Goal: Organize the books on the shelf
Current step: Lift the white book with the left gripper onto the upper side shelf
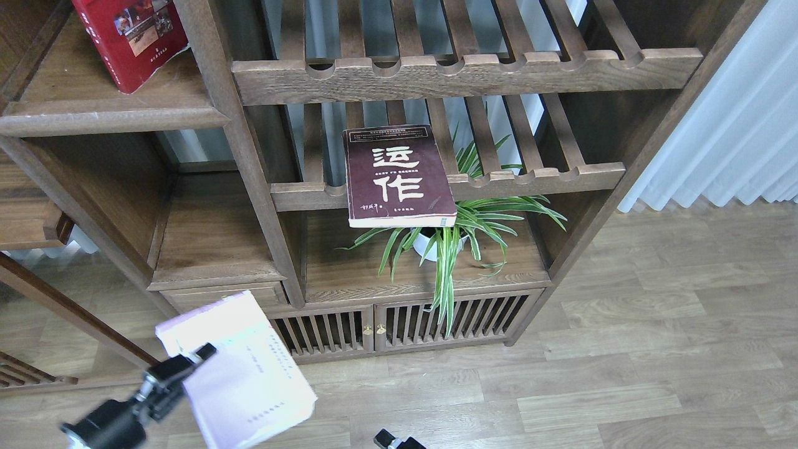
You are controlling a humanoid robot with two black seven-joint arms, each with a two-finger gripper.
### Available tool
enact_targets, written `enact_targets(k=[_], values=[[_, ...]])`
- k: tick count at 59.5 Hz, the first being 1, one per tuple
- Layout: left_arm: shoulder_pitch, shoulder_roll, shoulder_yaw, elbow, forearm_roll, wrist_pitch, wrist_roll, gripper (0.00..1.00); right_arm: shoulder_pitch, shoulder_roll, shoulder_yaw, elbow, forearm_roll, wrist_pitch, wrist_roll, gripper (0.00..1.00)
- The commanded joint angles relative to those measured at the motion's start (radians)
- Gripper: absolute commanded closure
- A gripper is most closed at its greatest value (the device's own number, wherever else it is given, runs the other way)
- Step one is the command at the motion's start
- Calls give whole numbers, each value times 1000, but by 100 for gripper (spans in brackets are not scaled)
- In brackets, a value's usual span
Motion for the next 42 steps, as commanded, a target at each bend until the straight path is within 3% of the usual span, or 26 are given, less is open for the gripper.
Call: enact_targets(k=[1, 20, 42], values=[[-15, 29, -100, -5, 32, 0, 3, 100, 3, 0, 4, -1, 0, 0, 0, 5], [-262, 90, -171, -5, -63, 0, -7, 100, 4, 0, -1, -2, 0, 0, 0, 5], [-413, 256, -189, -5, -82, 0, 7, 100, 6, 0, 5, -2, 0, 0, 0, 5]])
